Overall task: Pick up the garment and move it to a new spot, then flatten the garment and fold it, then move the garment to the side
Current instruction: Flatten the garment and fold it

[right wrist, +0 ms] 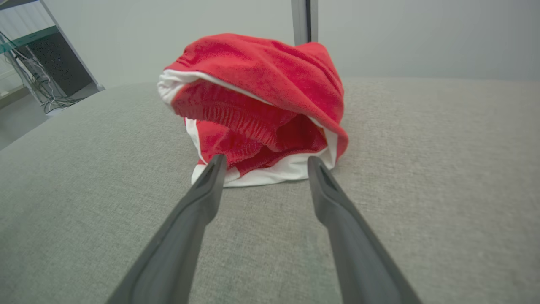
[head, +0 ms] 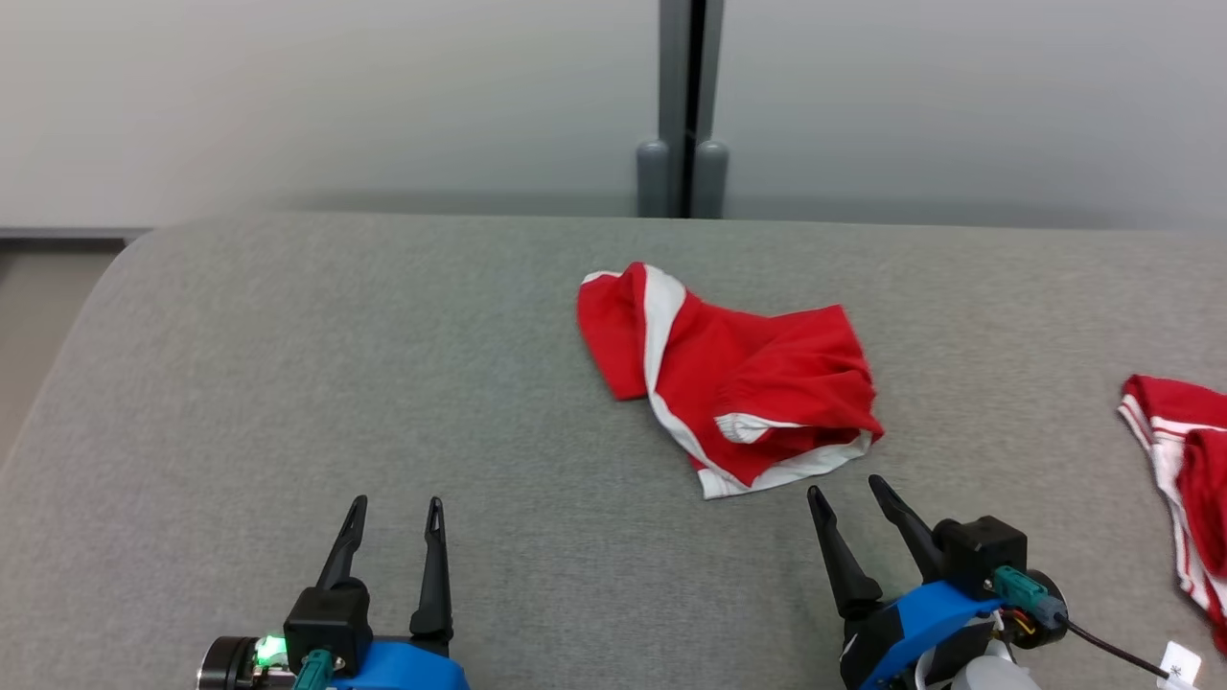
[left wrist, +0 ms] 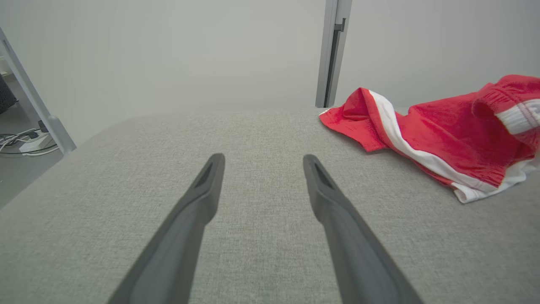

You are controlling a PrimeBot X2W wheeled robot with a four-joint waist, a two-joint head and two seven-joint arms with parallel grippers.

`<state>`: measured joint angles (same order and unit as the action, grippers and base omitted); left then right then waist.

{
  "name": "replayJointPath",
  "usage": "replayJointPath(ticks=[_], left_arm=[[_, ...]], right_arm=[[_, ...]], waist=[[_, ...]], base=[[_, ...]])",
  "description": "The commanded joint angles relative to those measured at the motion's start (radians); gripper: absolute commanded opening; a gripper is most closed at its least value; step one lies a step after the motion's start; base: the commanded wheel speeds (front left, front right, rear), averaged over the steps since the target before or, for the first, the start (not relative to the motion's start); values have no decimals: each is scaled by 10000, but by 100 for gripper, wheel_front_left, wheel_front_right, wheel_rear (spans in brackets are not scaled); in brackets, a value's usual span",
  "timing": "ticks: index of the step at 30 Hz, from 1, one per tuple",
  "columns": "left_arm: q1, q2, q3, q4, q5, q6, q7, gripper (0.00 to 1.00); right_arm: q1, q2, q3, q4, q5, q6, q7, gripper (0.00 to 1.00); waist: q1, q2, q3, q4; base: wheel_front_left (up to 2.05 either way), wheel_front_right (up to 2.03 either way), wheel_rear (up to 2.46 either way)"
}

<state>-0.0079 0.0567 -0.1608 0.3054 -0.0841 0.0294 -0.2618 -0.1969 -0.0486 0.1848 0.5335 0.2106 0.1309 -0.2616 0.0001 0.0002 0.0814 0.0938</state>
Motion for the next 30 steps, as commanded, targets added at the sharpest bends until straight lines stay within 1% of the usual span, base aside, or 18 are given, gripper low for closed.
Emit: replayJointPath(ticks=[1, 3, 8, 14, 19, 20, 21, 22, 23, 24, 25, 26, 30], left_arm=[[-213, -18, -38, -51, 72, -24, -44, 100], [-312, -35, -101, -90, 26, -53, -43, 100], [-360, -62, -141, -121, -46, -76, -43, 100], [-387, -66, -190, -153, -136, -65, -43, 100], [-498, -64, -357, -265, -299, 35, -43, 100], [-519, -63, -383, -275, -331, 49, -43, 100], [-539, -62, -399, -269, -367, 65, -43, 100], [-576, -62, -428, -251, -373, 47, -43, 100], [-608, -64, -446, -230, -377, 51, -43, 100], [-622, -63, -462, -209, -393, 54, -43, 100], [-618, -63, -472, -193, -414, 58, -43, 100], [-624, -63, -487, -178, -421, 49, -43, 100], [-663, -62, -494, -134, -416, 28, -43, 100]], right_arm=[[-186, -40, 5, 102, -52, -3, -48, 100], [-610, -35, 123, 491, -230, -2, -46, 100], [-969, -41, 63, 1066, -513, -3, -46, 100], [-1103, -41, -102, 1280, -671, -3, -46, 100], [-1127, -40, -12, 1004, -669, -3, -42, 100], [-1108, -41, -9, 918, -620, -3, -42, 87], [-1070, -40, 30, 857, -597, -3, -42, 80], [-1016, -40, 56, 819, -570, -3, -42, 64], [-976, -40, 76, 774, -509, -2, -42, 51], [-960, -40, 94, 740, -487, -2, -42, 44], [-959, -40, 111, 699, -491, -2, -42, 16], [-969, -40, 126, 676, -492, -2, -42, 0], [-1077, -40, 133, 244, -374, -2, -43, 0]], waist=[[-1, -2, 608, 669], [-1, -2, 901, 1218], [-1, -2, 1179, 1800], [-1, -2, 1300, 1964], [-1, -2, 1419, 1859], [-1, -2, 1431, 1823], [-1, -2, 1428, 1780], [-1, -2, 1424, 1743], [-1, -2, 1420, 1702], [-1, -2, 1413, 1667], [-1, -2, 1412, 1628], [-1, -2, 1412, 1596], [-1, -2, 1339, 1491]], base=[[0, 0, 0], [0, 0, 0], [0, 0, 0], [0, 0, 0], [0, 0, 0], [0, 0, 0], [0, 0, 0], [0, 0, 0], [0, 0, 0], [0, 0, 0], [0, 0, 0], [0, 0, 0], [0, 0, 0]])
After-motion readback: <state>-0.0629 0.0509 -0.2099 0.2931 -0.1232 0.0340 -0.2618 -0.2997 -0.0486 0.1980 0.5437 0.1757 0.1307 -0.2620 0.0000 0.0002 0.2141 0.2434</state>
